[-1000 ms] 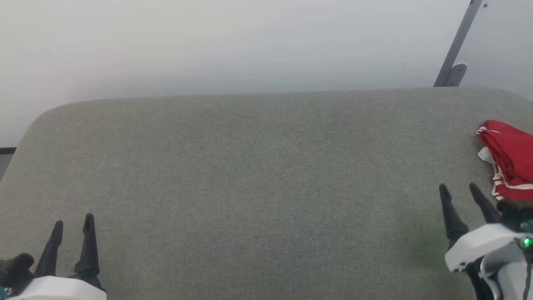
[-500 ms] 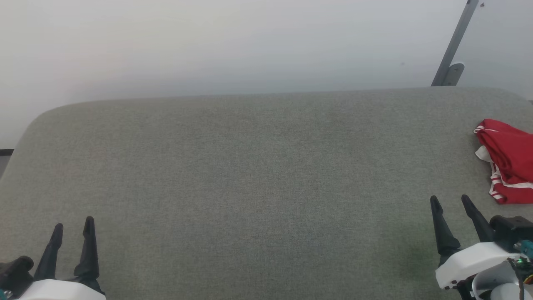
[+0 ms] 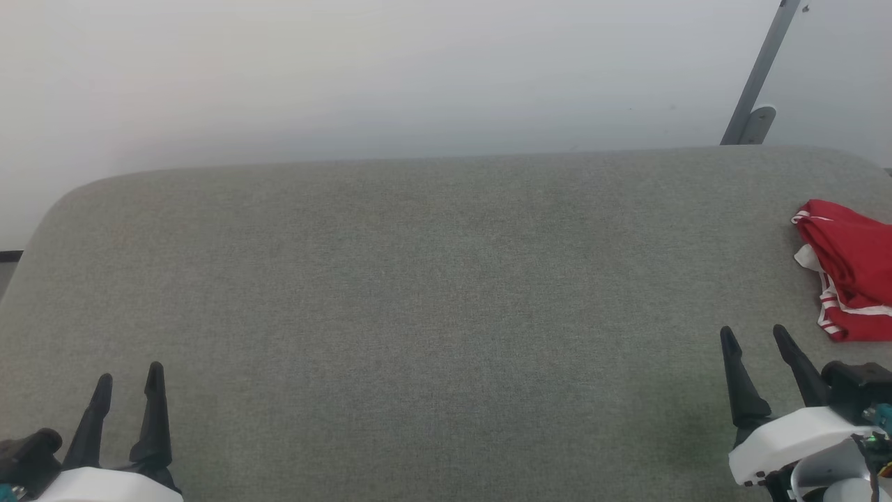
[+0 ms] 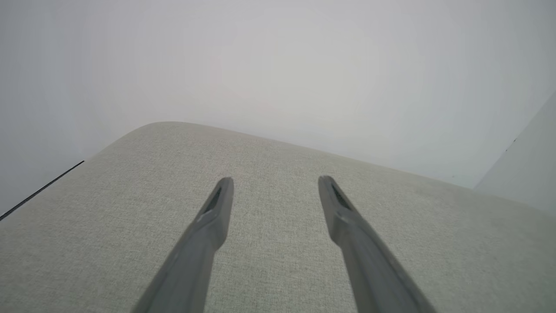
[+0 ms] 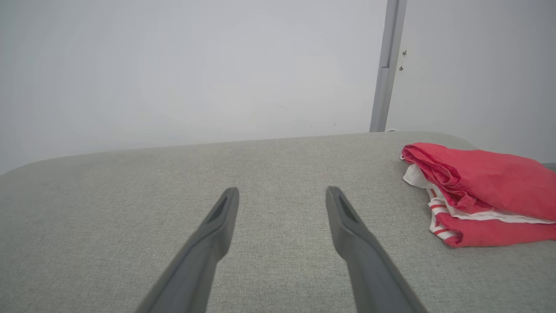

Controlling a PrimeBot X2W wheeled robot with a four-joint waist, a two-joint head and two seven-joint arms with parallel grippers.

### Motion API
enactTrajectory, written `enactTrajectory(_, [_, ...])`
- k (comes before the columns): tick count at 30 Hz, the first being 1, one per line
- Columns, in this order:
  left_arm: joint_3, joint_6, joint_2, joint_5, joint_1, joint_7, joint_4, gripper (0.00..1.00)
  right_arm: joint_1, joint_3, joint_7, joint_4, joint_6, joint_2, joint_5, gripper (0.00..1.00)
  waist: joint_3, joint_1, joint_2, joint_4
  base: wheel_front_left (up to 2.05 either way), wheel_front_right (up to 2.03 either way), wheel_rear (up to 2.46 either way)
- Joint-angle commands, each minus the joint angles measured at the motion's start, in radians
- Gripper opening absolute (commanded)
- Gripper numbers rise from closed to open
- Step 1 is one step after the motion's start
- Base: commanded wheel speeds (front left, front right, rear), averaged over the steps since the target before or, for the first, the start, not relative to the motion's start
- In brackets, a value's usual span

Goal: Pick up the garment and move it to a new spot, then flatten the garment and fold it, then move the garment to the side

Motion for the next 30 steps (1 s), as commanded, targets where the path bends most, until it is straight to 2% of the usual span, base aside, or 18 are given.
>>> enactTrajectory(1, [-0.001,0.002,0.004,0.0,0.009,-0.004,-0.003,1.0,0.008,-0.002,0.004,-0.004,0.0,0.005,-0.002,1.0,0.0,0.0,0.0,0.0,0.0,0.0,0.0])
enactTrajectory(9, [-0.005,0.002,0.005,0.007,0.014,-0.004,0.003,1.0,0.007,-0.005,0.007,-0.014,0.0,0.003,-0.013,1.0,-0.003,0.0,0.0,0.003,0.0,0.0,0.0])
enactTrajectory(10, [-0.005,0.0,-0.001,0.0,0.005,0.001,0.005,0.0,0.0,-0.006,0.005,-0.007,0.0,0.001,-0.006,0.0,-0.003,0.0,0.0,0.003,0.0,0.0,0.0])
enactTrajectory(14, [-0.012,0.0,-0.042,-0.014,0.013,0.006,0.043,0.0,0.021,-0.007,0.011,0.032,0.0,0.017,0.009,0.0,-0.003,0.0,0.0,0.003,0.0,0.0,0.0])
enactTrajectory(30, [-0.013,0.0,-0.079,-0.224,-0.02,0.08,0.029,0.0,0.002,-0.019,0.064,0.023,0.0,0.04,0.268,0.0,-0.002,0.0,0.0,0.004,0.0,0.0,0.0])
